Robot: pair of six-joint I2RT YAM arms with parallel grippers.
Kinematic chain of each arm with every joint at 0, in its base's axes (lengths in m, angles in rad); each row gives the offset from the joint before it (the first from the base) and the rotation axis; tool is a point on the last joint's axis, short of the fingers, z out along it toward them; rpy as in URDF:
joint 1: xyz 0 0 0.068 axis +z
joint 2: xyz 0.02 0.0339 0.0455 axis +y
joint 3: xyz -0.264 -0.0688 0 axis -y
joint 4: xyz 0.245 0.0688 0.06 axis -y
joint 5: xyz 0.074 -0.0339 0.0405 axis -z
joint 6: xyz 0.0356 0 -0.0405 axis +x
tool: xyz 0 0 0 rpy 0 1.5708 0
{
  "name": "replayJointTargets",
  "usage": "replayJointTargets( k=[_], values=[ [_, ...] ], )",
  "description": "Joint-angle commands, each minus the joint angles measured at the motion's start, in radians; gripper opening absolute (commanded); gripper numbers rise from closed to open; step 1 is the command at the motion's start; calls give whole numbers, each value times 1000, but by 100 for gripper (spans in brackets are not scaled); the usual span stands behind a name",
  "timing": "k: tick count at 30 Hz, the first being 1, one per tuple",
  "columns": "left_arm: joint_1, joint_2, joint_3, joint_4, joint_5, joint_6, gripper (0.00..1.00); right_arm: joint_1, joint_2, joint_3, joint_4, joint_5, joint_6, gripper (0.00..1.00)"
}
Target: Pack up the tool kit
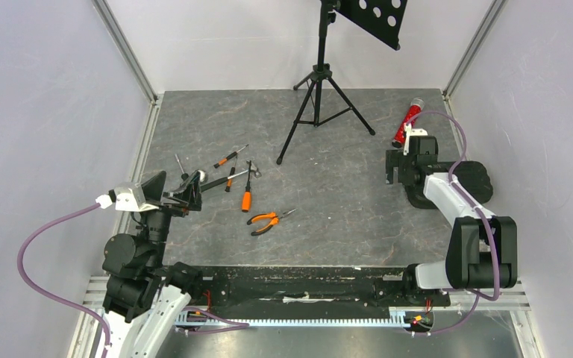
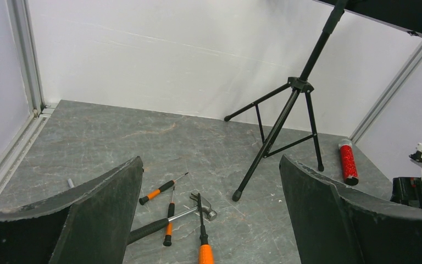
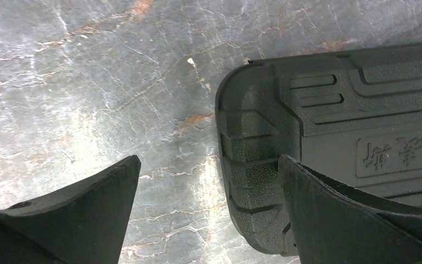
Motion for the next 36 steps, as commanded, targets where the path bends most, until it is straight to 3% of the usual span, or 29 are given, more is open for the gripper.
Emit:
replayJointTargets(
  k=[1,12,16,18,25,30,36],
  values=[
    [-7,2,-9,15,-16,34,100,19,25,-22,8,-245,12,98],
    [-10,12,-9,14,-16,36,100,323,68,36,30,-373,208,98],
    [-9,15,-7,10,-20,40,100,357,51,142,-14,-288,201,98],
    [-11,13,-7,9,-22,41,100,329,26,195,-61,-169,162,98],
    [-15,6,-6,10,-24,43,100,21,6,232,-108,-95,81,98],
    [-16,6,-7,9,-24,44,100,-157,70,190,-56,-295,86,98],
    [-15,5,-8,9,-22,44,100,-203,90,86,5,-413,114,98]
  ],
)
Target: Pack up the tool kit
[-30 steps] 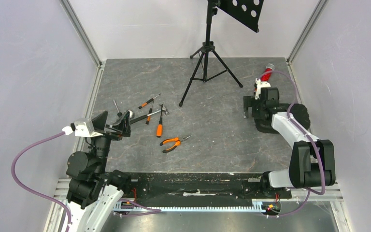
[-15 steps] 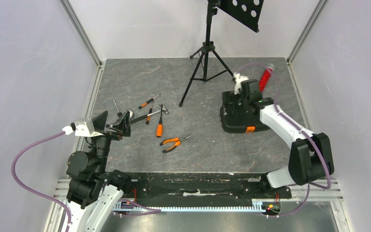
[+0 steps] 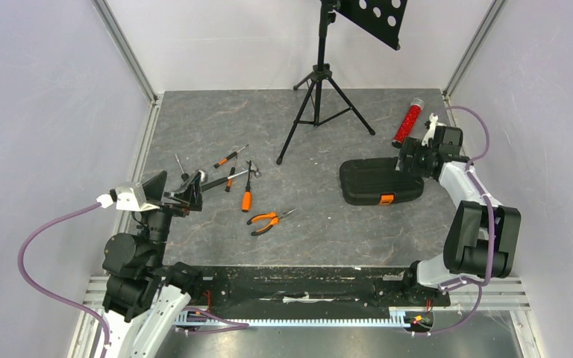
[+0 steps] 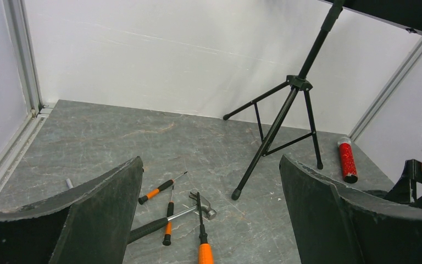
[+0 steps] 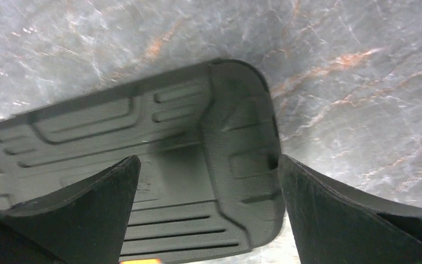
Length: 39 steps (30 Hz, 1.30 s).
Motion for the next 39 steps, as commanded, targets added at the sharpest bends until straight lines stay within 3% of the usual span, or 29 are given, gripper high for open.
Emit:
replayJointTargets(
  k=[1,6,12,15,19,26,31,39],
  values=[
    [-5,3,-8,11,-21,38,100,-10,-2,-87,51,-149,16,98],
    [-5,13,-13,15,-11,35,100,4,-118,-290,148,-345,131,98],
    [-4,58,-17,29,19,26,100,147,-443,-525,190,-415,289,98],
    [-6,92,-17,41,51,9,100,250,-560,-563,140,-407,304,98],
    [-5,163,-1,30,115,-59,100,270,-616,-495,20,-289,192,98],
    [-5,403,42,-31,359,-331,100,284,-404,-236,17,-192,-23,98],
    [-18,634,11,115,604,-546,100,304,-189,-112,86,-261,-81,98],
    [-193,949,50,292,553,-634,100,347,20,-97,192,-357,-100,98]
  ],
)
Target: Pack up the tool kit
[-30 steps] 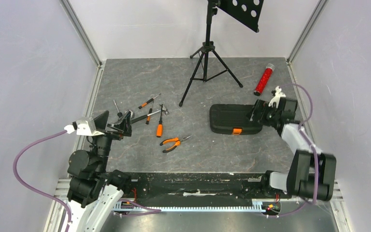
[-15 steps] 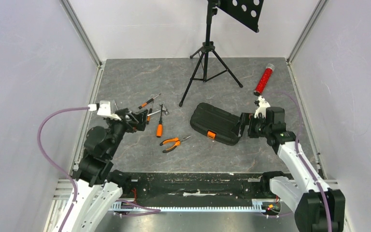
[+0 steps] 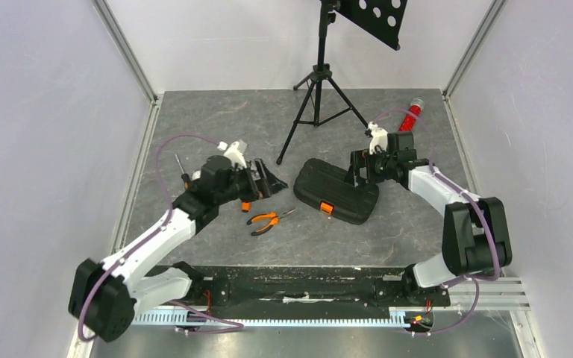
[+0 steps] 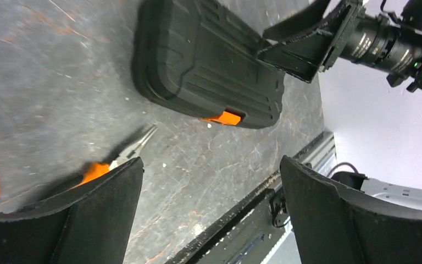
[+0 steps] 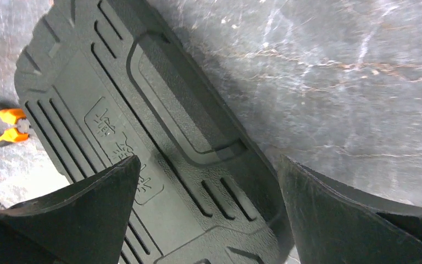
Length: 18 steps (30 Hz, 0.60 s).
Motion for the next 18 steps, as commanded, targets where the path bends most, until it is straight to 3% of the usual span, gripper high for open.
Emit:
replayJointTargets(
  k=[1,10,18],
  values=[
    [-78,143,49,177,23,-116,100,26,29,-19,97,-82,-24,98],
    [-169,591,229,300,51,-162,99,38,-151,-280,199,-101,69,98],
    [-191,820,361,388,105,-200,99,38,-371,-504,290,-112,225,98]
  ],
)
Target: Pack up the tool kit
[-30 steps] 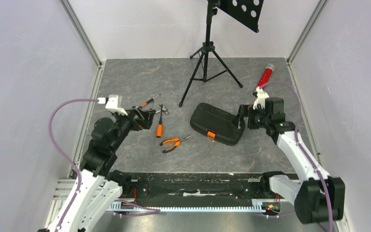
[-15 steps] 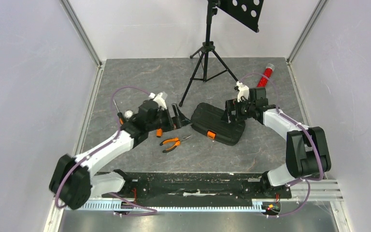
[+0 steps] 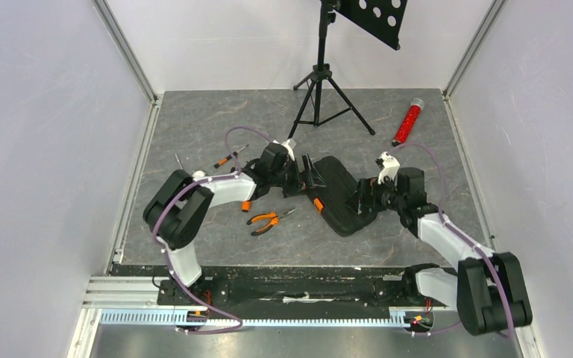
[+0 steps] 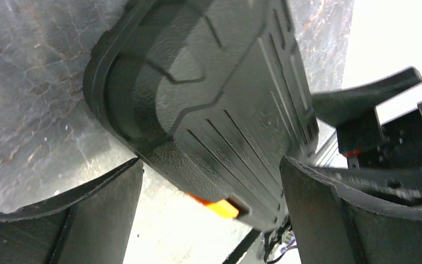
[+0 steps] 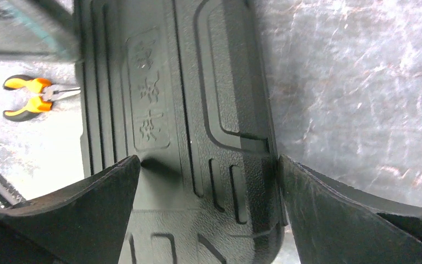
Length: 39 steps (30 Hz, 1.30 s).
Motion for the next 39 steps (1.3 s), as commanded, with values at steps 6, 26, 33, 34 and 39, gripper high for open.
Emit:
replayJointTargets(
  k=[6,26,33,34,39],
  values=[
    [-27,98,175,97,68,-19,99,16,-228,-154,-38,-54,146,98],
    [-31,-64,-124,197,-19,-187,86,-53,163,134,126,-129,135,92],
    [-36,-9,-143,269,-6,-215,85,-85,269,27,216,-161,164,78],
    [-36,-9,-145,273,-6,-214,85,-97,281,9,235,-167,180,75],
    [-36,-14,-159,289,-10,-218,85,-153,310,-102,379,-228,257,55]
  ],
)
